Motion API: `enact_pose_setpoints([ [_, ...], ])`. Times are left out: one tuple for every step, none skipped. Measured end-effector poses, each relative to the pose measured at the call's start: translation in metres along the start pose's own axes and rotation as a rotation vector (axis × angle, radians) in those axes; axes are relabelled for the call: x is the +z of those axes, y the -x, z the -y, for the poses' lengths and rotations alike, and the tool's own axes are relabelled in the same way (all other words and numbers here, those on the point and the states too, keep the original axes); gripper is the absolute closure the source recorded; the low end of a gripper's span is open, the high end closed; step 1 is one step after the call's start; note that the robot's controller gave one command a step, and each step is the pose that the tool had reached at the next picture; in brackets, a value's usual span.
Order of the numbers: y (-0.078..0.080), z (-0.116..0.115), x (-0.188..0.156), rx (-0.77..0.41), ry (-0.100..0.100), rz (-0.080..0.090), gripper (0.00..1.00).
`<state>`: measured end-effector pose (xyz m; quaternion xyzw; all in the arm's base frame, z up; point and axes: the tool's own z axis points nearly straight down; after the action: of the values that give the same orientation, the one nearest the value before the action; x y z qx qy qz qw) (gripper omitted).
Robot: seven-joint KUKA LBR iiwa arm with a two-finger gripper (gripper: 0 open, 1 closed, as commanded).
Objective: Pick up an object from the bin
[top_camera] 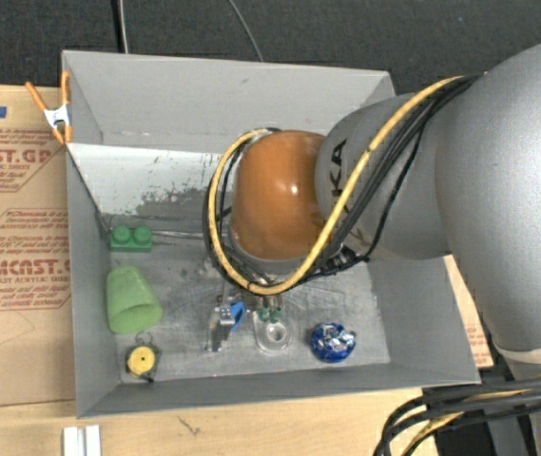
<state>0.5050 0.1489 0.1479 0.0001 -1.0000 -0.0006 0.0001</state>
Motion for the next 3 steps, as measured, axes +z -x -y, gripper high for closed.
enact_pose_setpoints([
  [0.015,0.059,0.074,-0.326,0.004,0.01,0.0],
  [0.042,0.044,0.047,-0.532,0.0,0.005,0.0],
  [0.063,0.048,0.048,-0.8,0.0,0.003,0.0],
])
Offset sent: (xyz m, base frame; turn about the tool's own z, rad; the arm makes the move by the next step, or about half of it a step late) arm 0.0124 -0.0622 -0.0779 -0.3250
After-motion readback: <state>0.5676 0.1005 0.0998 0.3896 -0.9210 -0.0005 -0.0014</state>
